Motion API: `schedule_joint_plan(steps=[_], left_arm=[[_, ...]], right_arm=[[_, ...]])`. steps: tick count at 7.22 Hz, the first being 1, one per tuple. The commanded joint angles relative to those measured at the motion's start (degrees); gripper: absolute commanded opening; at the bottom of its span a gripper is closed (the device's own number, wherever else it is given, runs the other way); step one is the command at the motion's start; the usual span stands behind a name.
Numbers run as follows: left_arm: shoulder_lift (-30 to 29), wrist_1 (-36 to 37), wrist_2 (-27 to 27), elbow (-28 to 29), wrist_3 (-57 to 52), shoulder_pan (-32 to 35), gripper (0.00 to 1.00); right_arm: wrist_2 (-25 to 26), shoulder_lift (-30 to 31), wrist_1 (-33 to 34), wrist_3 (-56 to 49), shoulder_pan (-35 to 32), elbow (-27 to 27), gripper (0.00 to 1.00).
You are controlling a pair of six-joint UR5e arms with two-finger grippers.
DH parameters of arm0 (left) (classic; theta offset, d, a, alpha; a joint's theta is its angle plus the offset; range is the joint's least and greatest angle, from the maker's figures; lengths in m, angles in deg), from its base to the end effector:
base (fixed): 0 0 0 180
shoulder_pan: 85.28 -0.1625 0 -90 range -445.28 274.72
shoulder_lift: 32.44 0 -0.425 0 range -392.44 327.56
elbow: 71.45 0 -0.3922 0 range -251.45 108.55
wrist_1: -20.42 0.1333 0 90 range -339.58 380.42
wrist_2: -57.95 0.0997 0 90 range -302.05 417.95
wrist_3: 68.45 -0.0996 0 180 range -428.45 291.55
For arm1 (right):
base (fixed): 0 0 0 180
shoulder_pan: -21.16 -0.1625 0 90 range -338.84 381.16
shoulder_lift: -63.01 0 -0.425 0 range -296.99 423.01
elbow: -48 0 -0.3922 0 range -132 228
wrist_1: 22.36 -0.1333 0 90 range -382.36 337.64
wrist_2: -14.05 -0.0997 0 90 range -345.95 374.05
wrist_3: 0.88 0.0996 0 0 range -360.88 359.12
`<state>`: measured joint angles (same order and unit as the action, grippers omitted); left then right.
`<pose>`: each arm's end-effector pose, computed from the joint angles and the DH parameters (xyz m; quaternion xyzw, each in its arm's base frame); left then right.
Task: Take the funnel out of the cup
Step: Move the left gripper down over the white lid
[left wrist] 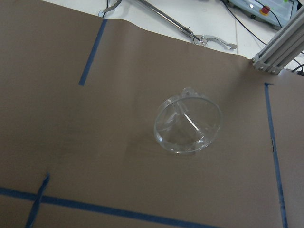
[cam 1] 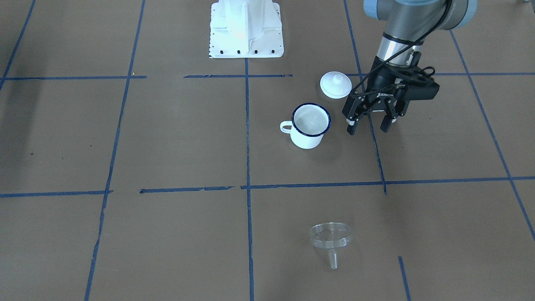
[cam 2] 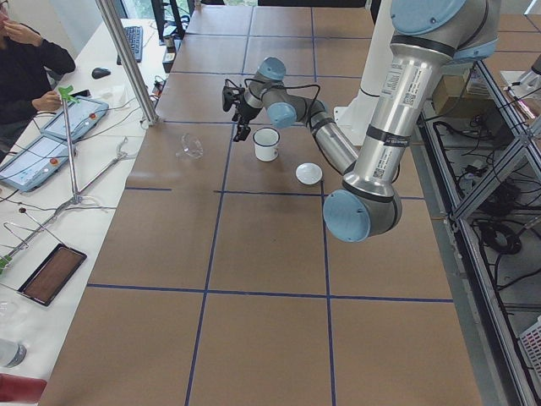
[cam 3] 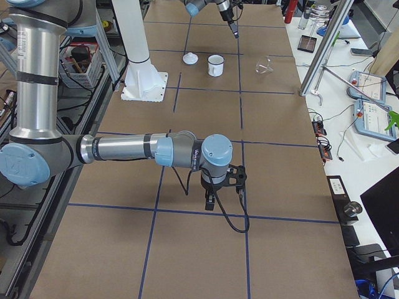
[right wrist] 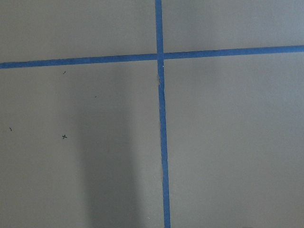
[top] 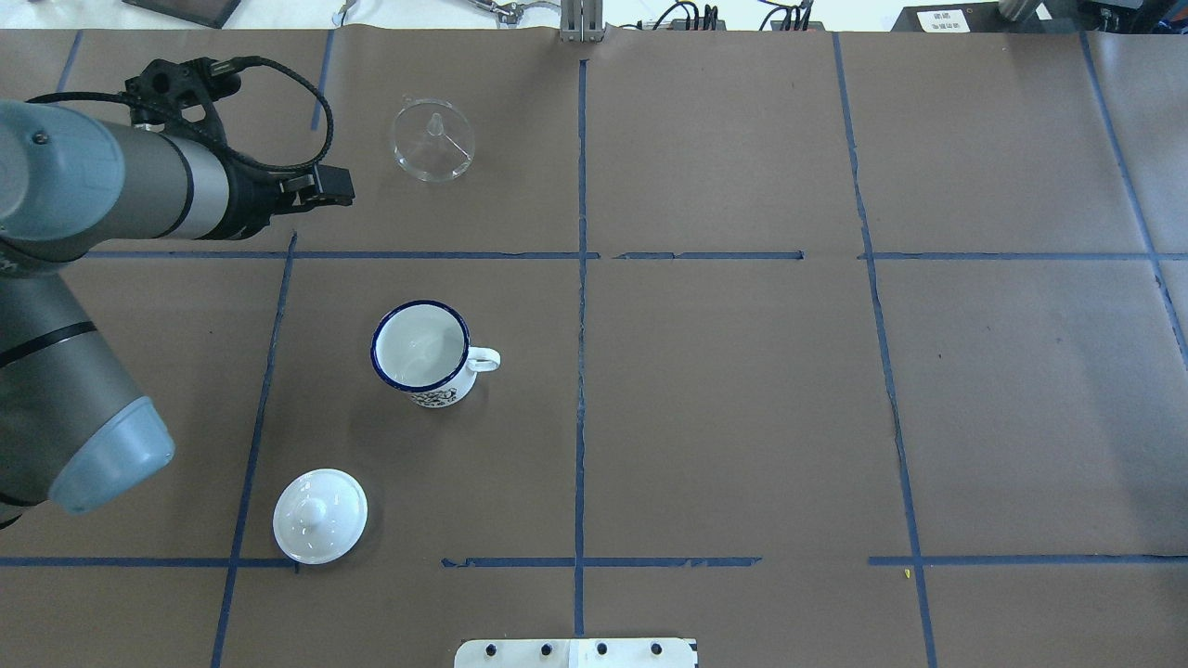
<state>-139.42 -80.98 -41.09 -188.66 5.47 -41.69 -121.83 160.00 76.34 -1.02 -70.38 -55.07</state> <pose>0.3120 -0.4595 0.2689 0.1708 0.4379 -0.1740 0.8653 0.0735 -0.4329 0.6166 -0.0153 -0.3899 0.0202 0.9205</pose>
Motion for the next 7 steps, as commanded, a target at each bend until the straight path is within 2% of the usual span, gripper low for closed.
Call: schedule_joint_plan(steps=[1,3,5,7], left_arm=[[2.8,11.3,-5.4,-7.2,-1.5,-0.8,1.00],[7.3,12.0,-7.0,-8.7,-1.4,-8.0,1.00],[8.5,12.9,-9.3,-6.1,-0.8,-14.7,1.00],[8.6,12.7,-9.6,-5.1,-0.7,-16.1,1.00]], right_arm=[[0.0,0.4,0.0,-0.1,-0.3,-0.3,1.00],[0.1,0.5,0.0,-0.1,-0.3,-0.3,1.00],[0.1,0.1,0.1,0.0,-0.3,-0.2,1.00],[0.2,0.0,0.0,0.0,-0.3,-0.2,1.00]])
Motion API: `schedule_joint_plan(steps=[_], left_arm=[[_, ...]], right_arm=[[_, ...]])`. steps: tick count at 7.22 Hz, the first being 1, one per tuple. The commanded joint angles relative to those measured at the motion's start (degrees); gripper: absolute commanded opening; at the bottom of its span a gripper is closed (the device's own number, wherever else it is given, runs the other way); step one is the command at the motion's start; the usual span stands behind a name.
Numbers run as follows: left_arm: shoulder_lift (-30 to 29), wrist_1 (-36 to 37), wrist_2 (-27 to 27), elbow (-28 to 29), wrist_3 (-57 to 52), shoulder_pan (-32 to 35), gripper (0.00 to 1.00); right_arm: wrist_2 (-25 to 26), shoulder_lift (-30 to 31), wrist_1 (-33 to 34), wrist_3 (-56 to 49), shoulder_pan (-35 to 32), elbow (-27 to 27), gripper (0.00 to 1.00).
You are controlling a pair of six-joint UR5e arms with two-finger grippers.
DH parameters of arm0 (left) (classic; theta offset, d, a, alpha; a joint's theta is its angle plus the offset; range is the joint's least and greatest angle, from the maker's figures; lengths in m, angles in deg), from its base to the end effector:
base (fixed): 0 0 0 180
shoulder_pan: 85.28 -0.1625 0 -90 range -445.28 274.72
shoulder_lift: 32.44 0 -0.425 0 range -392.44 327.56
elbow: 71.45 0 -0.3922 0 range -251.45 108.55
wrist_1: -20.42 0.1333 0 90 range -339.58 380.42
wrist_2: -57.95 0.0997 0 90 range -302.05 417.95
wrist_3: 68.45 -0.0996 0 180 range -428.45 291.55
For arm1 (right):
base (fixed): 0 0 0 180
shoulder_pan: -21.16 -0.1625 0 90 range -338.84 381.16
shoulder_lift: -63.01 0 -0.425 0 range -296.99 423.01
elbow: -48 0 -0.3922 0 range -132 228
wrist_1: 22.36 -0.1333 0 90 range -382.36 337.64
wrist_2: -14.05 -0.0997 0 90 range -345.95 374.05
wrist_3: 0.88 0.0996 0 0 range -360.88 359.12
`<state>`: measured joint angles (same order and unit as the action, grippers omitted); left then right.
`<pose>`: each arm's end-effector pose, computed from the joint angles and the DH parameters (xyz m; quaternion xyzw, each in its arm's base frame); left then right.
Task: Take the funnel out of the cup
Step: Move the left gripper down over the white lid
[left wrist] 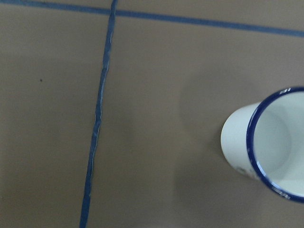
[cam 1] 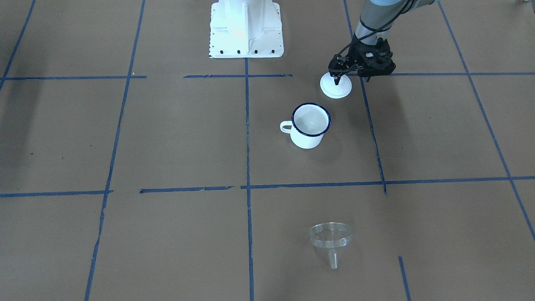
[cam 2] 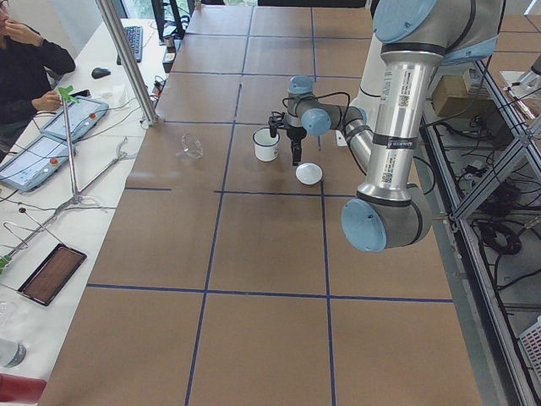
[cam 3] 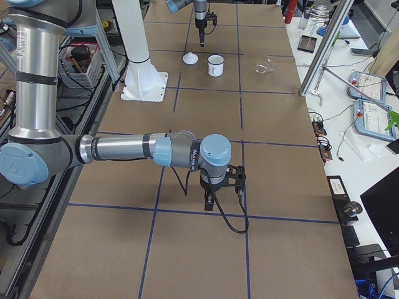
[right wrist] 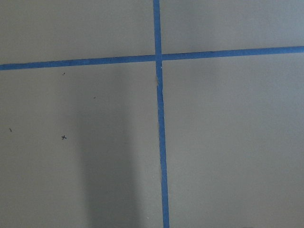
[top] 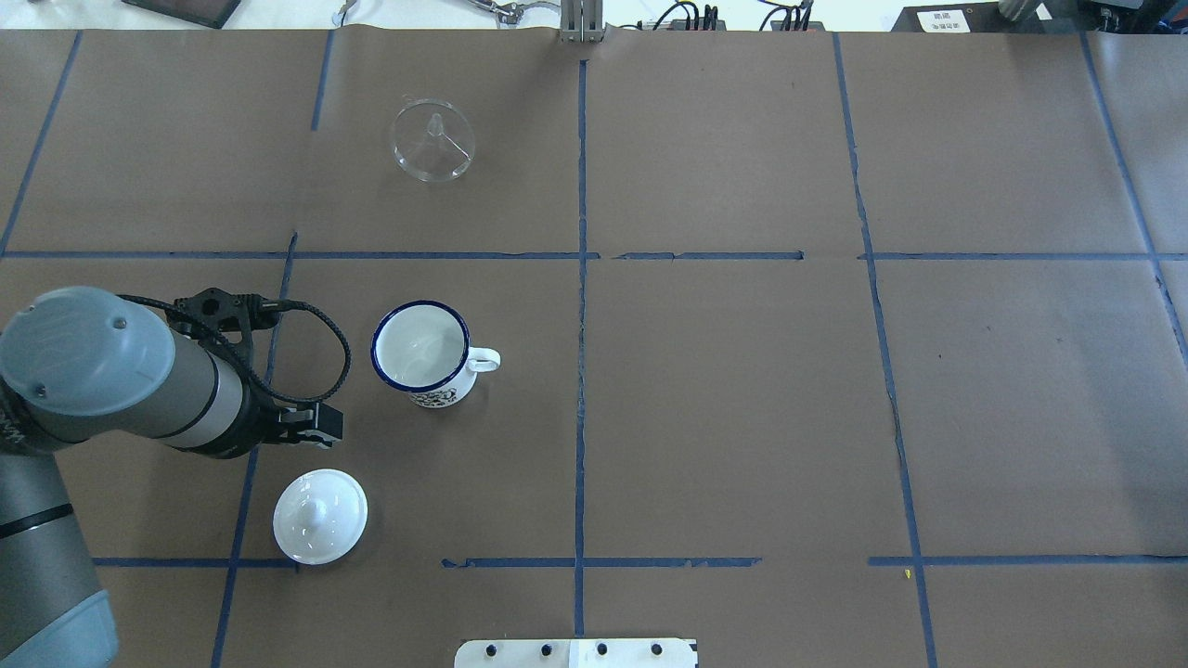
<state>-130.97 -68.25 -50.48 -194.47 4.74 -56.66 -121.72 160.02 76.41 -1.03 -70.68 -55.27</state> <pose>0.3846 -0.3259 0.3304 -0.0077 0.3711 -0.0406 0.9277 0.0759 -0.4323 0.6153 -0.0134 -0.3891 0.0221 0.9208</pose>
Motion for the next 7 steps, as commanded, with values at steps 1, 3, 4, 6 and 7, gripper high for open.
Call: schedule_joint_plan(steps=[1,3,4,6,7], left_arm=[[0.1,-0.6,-0.8,1.6,0.1,-2.1,1.00],[0.1,-3.6,-0.9,3.9,3.6,-4.9,1.00],[0.2,-4.1,-0.7,5.1,4.5,-5.4,1.00],[1.3,-6.5,0.1,5.1,7.6,-7.0,0.99],[2.0,-8.3,0.2,5.1,7.9,-7.2,0.94]], right_arm=[[0.0,-0.1,-0.1,0.0,0.0,-0.1,1.00],[0.1,-0.1,-0.1,-0.2,0.0,0.1,1.00],[0.1,-0.1,-0.1,-0.2,0.0,0.1,1.00],[0.1,-0.1,-0.1,-0.3,0.0,0.0,1.00],[0.1,-0.1,-0.1,-0.4,0.0,0.1,1.00]])
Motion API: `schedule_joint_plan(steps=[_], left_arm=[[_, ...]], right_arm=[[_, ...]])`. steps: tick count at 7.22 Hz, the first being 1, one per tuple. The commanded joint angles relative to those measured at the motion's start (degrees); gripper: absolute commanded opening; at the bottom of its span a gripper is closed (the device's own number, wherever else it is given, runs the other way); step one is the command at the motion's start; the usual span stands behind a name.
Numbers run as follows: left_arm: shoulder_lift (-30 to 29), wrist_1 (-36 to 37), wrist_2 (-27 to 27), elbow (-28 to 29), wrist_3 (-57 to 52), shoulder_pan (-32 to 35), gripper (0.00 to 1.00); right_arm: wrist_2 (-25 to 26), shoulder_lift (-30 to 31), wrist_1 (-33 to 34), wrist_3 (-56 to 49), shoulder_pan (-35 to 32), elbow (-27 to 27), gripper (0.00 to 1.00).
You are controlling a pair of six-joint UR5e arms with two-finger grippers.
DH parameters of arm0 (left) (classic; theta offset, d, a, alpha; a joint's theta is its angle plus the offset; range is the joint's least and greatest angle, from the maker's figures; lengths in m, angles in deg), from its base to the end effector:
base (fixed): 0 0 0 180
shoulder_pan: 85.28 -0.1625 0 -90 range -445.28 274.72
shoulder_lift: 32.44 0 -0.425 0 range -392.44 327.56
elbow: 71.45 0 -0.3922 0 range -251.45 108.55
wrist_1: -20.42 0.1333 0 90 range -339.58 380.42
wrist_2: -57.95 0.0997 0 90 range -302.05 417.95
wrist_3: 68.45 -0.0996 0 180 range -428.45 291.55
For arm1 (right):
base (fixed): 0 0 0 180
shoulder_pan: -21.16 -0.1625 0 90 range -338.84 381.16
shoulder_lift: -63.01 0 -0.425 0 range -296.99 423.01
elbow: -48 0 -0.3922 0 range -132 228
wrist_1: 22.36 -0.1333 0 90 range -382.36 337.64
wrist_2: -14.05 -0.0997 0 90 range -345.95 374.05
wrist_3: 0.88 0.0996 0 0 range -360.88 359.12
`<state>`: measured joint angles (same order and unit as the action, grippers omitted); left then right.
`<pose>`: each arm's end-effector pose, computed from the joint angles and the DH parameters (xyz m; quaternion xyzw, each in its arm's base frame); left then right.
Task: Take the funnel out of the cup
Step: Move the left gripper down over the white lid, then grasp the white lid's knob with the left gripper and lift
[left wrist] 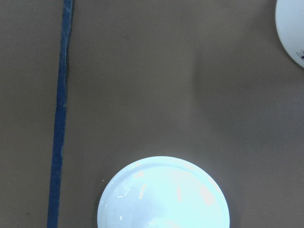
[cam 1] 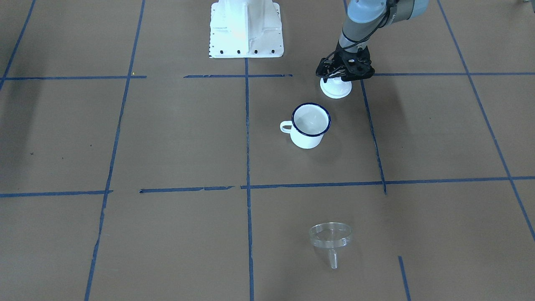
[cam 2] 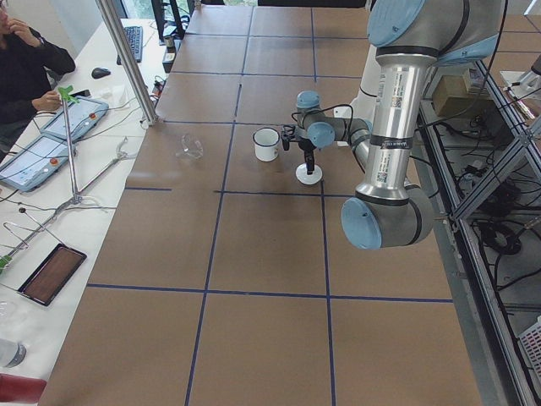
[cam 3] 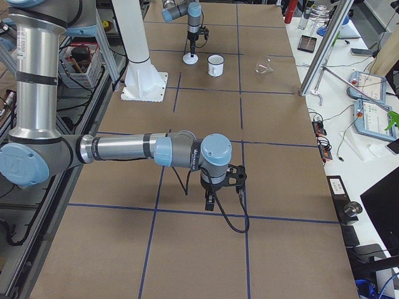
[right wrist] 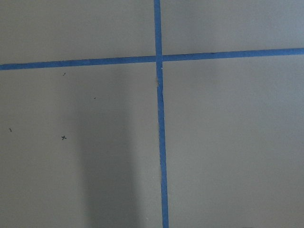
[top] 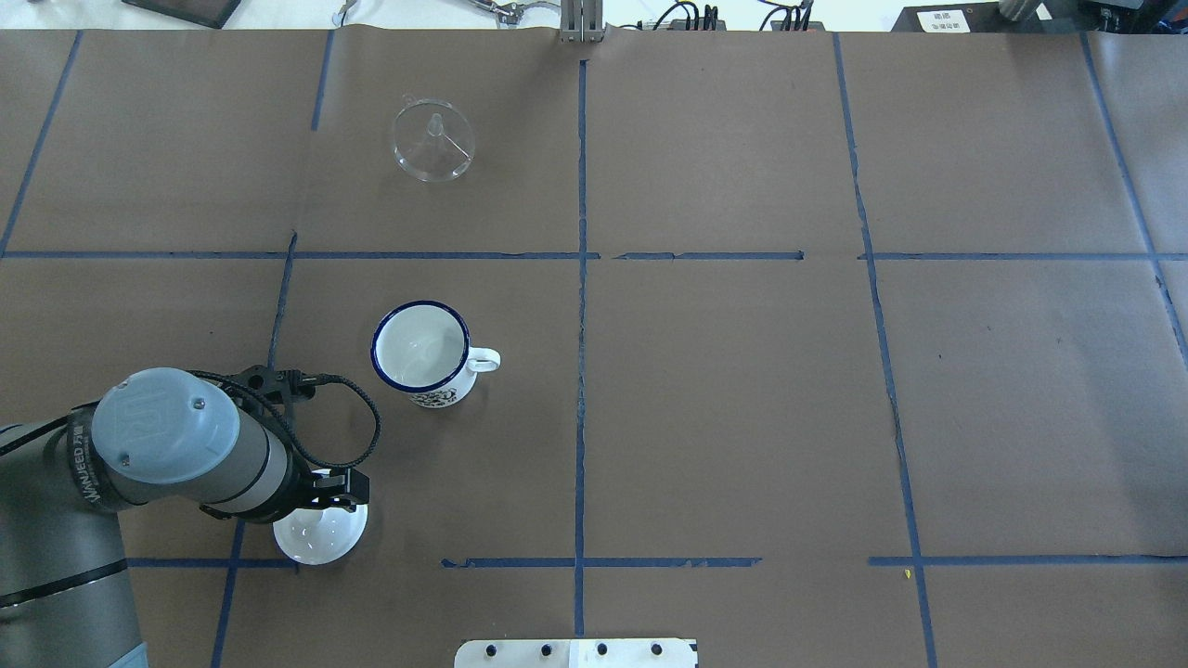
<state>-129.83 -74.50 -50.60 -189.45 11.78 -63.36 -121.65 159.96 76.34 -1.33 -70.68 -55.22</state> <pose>0.4366 -0.2852 0.3643 -0.0527 0.3684 -0.0428 0.9272 0.0760 -0.4329 0.6153 -0.0118 -0.3885 0.0194 0.9211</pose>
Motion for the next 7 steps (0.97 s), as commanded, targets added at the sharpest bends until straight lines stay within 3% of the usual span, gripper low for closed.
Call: schedule_joint_plan(steps=[1,5,7], left_arm=[[1.1,-2.1,0.4,0.1,0.8,-0.5,0.79],[1.5,-2.0,0.4,-0.6,0.7,-0.5,0.40],[1.4,-1.9,0.4,-0.7,0.7,-0.5,0.10]], right_arm=[[0.0,0.0,0.0,-0.1,0.0,0.0,1.00],[0.0,-0.1,0.0,-0.2,-0.2,-0.1,1.00],[-0.1,-0.1,0.0,-0.2,-0.5,-0.2,1.00]])
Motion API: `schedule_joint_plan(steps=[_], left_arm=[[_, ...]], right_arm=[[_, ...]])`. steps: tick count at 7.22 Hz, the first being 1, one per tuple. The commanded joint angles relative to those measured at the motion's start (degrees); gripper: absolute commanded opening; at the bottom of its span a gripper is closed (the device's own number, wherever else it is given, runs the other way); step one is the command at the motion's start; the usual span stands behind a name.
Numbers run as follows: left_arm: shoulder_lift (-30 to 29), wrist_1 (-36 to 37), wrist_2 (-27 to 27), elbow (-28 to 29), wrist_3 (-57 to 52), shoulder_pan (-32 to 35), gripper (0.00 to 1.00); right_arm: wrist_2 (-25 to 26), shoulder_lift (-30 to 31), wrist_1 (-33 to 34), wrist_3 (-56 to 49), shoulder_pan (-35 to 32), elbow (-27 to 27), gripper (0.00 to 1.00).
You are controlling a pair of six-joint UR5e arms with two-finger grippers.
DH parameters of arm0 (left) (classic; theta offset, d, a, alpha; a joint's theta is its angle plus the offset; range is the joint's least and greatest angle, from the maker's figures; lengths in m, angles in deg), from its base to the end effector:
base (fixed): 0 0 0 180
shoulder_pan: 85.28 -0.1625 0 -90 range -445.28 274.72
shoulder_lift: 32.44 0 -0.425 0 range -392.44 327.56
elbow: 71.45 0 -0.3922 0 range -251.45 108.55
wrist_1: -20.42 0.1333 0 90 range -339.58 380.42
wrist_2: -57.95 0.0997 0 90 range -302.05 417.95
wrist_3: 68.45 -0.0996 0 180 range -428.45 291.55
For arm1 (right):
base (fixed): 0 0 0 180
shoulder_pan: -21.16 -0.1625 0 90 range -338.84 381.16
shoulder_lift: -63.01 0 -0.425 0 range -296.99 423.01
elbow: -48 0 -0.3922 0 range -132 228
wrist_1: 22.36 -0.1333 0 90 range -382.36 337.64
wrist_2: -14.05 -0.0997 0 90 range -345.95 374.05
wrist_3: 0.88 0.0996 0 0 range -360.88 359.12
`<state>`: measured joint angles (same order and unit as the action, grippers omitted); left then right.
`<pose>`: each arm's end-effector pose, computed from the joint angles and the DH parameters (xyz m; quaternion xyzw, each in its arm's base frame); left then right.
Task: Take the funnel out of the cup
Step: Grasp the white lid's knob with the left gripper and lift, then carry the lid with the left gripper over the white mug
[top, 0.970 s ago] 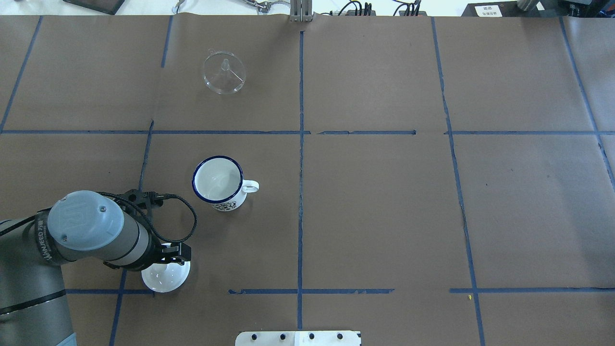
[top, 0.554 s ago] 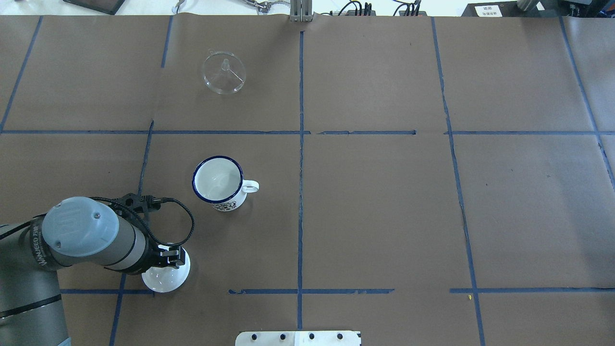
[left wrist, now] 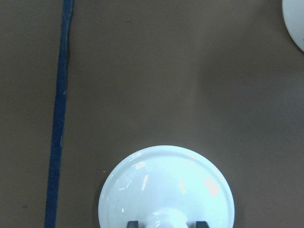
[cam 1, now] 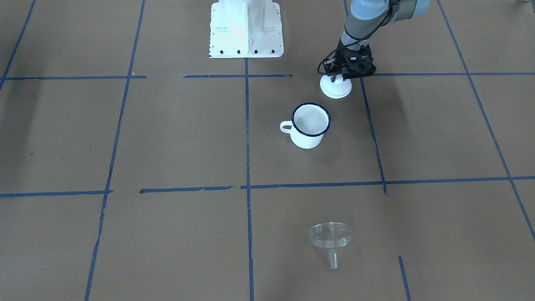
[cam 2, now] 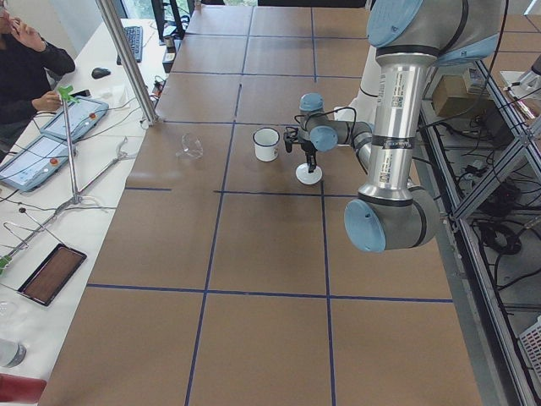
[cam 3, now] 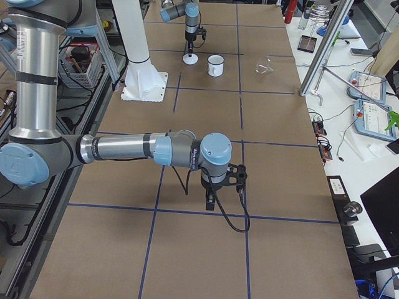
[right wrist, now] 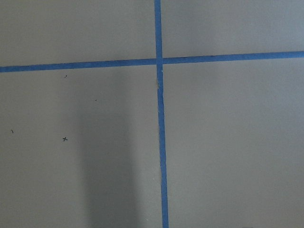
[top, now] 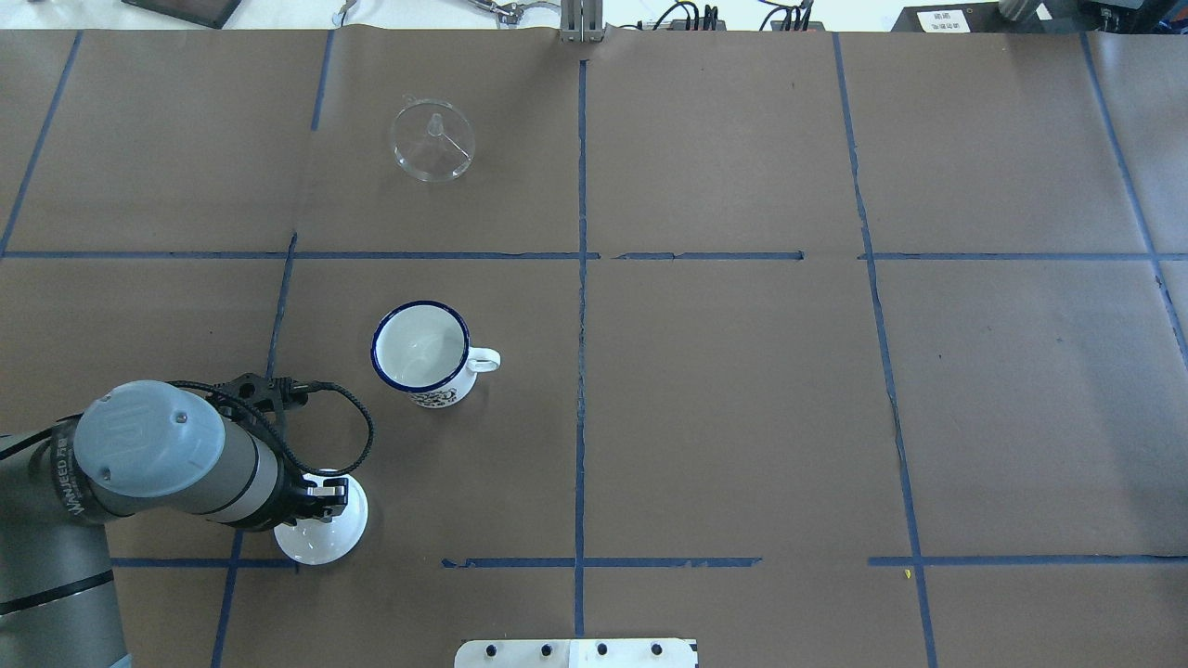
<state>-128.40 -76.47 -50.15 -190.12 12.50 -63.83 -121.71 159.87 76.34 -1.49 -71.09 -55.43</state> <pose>0.4319 -0.2797 0.3671 -0.0498 0.3764 -0.0443 0.9241 0.0790 -0.4331 0.6127 -0.0074 -0.3890 0.0204 0.9210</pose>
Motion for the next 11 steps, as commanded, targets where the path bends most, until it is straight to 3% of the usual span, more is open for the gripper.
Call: schedule_joint_plan(steps=[1,3,5,7,9,11], left_arm=[[0.1,0.7,-0.2,-1.5,0.0,0.0,0.01],[2.0,8.2,-1.1,-10.6,-0.3,0.2,0.00],[-0.1,17.9,-4.0,-16.8,-0.6,0.6,0.00],[-6.2,18.4,-3.7,-15.0,-2.6,5.8,0.00],[-21.0,22.7,-4.0,-4.4,-4.6,11.9,0.00],[-25.8,22.9,-4.0,0.4,-6.0,14.0,0.00]], right_arm=[[0.0,0.0,0.0,0.0,-0.1,0.0,1.00],[0.0,0.0,0.0,0.0,-0.1,0.0,1.00],[0.0,0.0,0.0,0.0,-0.2,0.0,1.00],[0.1,-0.1,0.0,0.0,-0.1,0.0,1.00],[0.1,-0.1,0.0,0.0,-0.2,0.1,1.00],[0.1,-0.2,0.0,0.0,-0.1,0.1,1.00]])
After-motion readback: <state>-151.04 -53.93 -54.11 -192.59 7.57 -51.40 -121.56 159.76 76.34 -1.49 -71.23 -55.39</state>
